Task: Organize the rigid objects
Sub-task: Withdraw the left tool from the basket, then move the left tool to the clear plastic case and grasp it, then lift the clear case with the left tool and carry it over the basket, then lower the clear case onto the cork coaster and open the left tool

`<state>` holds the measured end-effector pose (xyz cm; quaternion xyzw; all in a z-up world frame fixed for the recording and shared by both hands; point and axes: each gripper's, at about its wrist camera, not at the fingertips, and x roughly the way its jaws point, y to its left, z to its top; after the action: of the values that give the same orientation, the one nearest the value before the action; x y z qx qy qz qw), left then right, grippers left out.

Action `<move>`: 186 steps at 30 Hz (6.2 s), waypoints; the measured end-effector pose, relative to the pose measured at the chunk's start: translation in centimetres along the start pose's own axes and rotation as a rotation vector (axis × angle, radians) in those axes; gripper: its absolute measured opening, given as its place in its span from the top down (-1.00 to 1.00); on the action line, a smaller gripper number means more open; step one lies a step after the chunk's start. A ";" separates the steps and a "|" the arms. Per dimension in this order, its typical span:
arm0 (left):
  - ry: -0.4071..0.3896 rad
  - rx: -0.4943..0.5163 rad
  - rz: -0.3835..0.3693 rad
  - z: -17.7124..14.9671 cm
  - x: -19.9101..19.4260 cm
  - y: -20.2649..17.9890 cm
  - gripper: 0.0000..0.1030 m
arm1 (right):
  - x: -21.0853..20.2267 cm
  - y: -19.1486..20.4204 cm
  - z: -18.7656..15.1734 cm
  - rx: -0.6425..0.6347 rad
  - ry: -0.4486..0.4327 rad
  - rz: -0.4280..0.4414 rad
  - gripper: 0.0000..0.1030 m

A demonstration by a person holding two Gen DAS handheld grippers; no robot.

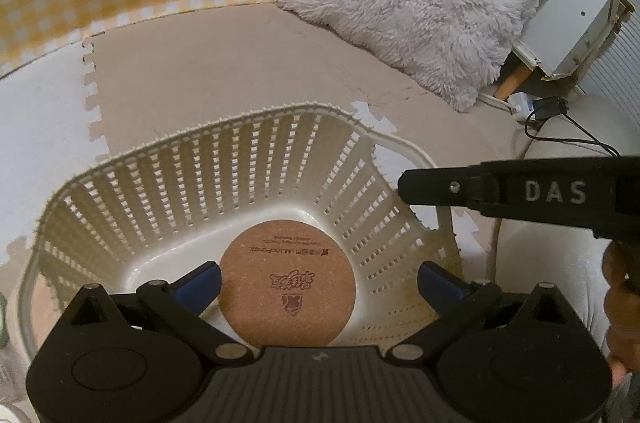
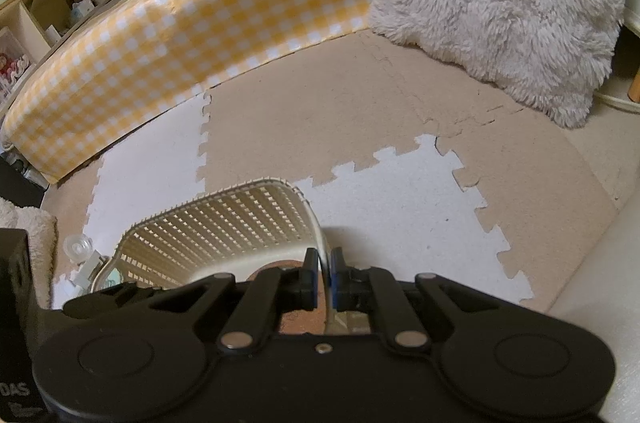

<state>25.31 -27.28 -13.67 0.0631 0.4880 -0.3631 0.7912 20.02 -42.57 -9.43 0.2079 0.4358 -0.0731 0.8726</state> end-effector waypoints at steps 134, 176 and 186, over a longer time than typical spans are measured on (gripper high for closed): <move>-0.257 -0.573 0.258 -7.4 -14.7 14.6 -0.41 | -0.3 1.1 -0.4 -0.072 -0.035 -0.060 0.89; -0.207 -0.428 0.098 -2.7 -1.7 -0.8 -0.42 | -0.3 -0.1 0.1 0.004 0.002 0.001 0.88; -0.128 -0.359 0.100 -1.9 -0.3 -1.8 -0.46 | -0.2 -0.2 0.2 0.012 0.004 0.005 0.88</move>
<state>22.72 -27.55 -14.01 -0.0779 0.4900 -0.2340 0.8361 19.98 -42.84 -9.27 0.2144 0.4368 -0.0731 0.8706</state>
